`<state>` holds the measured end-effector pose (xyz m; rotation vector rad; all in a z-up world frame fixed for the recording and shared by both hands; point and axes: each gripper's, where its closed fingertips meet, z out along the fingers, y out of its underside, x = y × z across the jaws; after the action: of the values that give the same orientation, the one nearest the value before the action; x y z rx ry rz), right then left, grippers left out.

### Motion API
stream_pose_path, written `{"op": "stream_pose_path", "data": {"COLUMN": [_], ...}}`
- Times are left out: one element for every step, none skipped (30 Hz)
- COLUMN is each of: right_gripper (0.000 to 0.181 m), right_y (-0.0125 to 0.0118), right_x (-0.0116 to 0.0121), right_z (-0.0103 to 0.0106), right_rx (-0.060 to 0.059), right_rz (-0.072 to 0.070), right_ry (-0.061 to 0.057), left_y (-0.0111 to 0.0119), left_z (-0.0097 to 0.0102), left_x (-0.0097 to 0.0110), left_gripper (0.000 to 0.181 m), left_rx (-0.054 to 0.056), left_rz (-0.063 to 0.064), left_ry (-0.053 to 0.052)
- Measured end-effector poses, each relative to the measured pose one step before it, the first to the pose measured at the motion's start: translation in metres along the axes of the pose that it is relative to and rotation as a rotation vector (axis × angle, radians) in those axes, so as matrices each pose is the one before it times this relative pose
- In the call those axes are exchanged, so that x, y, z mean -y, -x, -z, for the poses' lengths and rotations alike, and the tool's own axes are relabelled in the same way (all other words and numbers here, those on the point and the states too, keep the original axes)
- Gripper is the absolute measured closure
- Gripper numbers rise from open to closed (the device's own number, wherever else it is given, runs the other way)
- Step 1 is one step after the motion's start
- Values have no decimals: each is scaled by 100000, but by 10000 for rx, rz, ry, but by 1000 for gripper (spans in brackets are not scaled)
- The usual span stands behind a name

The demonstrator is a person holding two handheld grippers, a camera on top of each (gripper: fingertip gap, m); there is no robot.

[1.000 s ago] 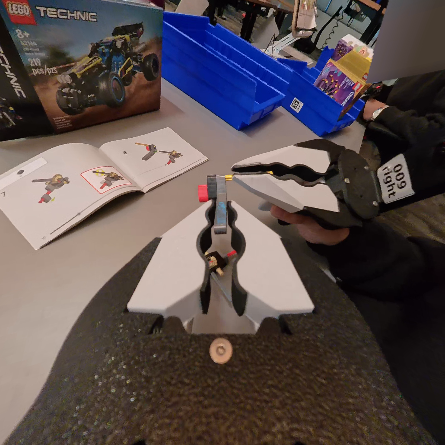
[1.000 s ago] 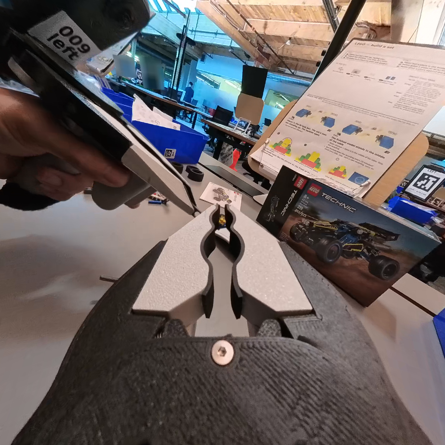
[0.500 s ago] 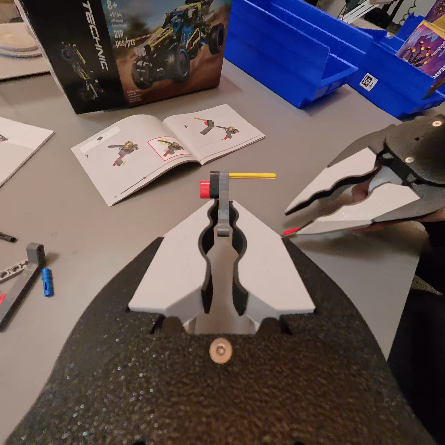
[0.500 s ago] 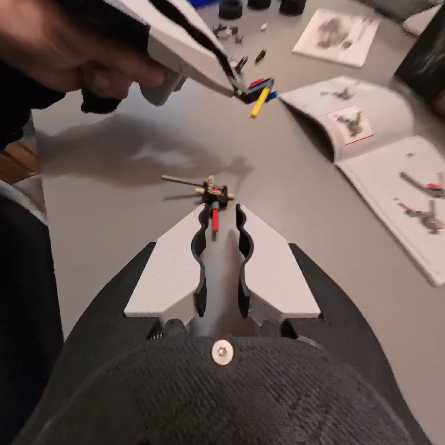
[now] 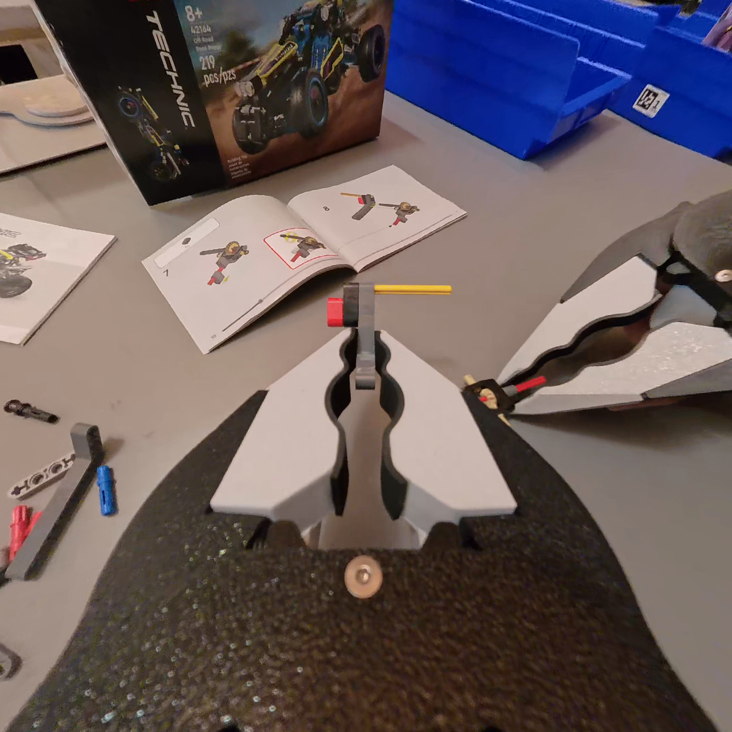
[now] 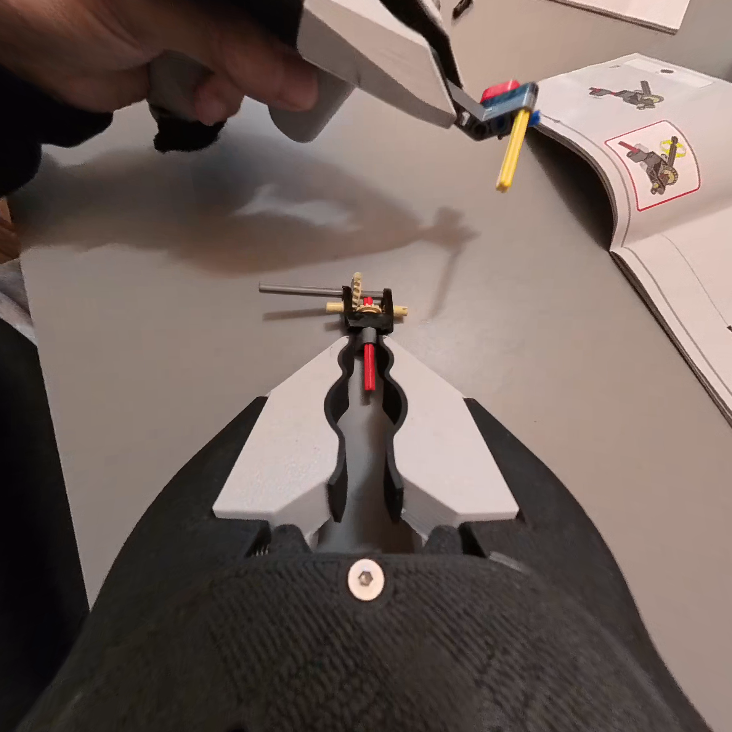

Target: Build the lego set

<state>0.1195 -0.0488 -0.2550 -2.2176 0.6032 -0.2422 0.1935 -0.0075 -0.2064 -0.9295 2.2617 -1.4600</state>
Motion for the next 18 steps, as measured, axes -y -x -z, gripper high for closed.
{"op": "stream_pose_path", "data": {"right_gripper": [174,174,175,176,176,176,176,176,176,176,176,176,176,176,176,176,176,176], "right_y": [42,51,52,-2,-3,15,-9,-41,-73,-97,-164,-110,-55,-11,-21,-14,-78,-129], "right_x": [-2,-15,-8,-10,8,1,-4,1,8,-6,-9,19,7,-13,-6,4,-8,-7], "right_z": [-5,-8,-1,-8,-6,5,5,12,9,8,8,0,1,-27,-22,-10,-1,-2], "right_rx": [2,-9,-30,-80,-86,-50,-20,-20,-24,-44,-78,-48,-22,2,11,23,-12,-50], "right_rz": [34,62,83,93,103,71,19,-21,-35,-27,-32,29,78,30,-21,-23,-60,-64], "right_ry": [5,8,7,4,-1,-2,0,1,-6,-4,-1,-8,-7,13,12,2,4,4], "left_y": [23,-65,-63,-72,-86,24,213,229,168,179,158,80,44,9,3,2,16,1], "left_z": [-116,-95,-87,-92,-80,-61,-12,9,31,58,48,35,14,-15,-56,-84,-78,-61], "left_x": [-103,-100,-102,-112,-124,-118,-52,-25,-8,33,65,35,22,-29,-69,-99,-92,-66], "left_gripper": [176,175,175,175,175,175,175,175,175,175,176,176,176,175,175,175,175,175], "left_rx": [27,-9,-14,-39,-74,-15,87,72,16,25,19,-7,-12,-12,-17,-27,-26,-45], "left_rz": [-116,-77,-11,5,15,63,118,144,155,152,129,92,51,28,23,32,43,44], "left_ry": [-6,2,17,21,42,22,-35,-42,-20,-37,-52,-37,-11,21,57,81,77,58]}}
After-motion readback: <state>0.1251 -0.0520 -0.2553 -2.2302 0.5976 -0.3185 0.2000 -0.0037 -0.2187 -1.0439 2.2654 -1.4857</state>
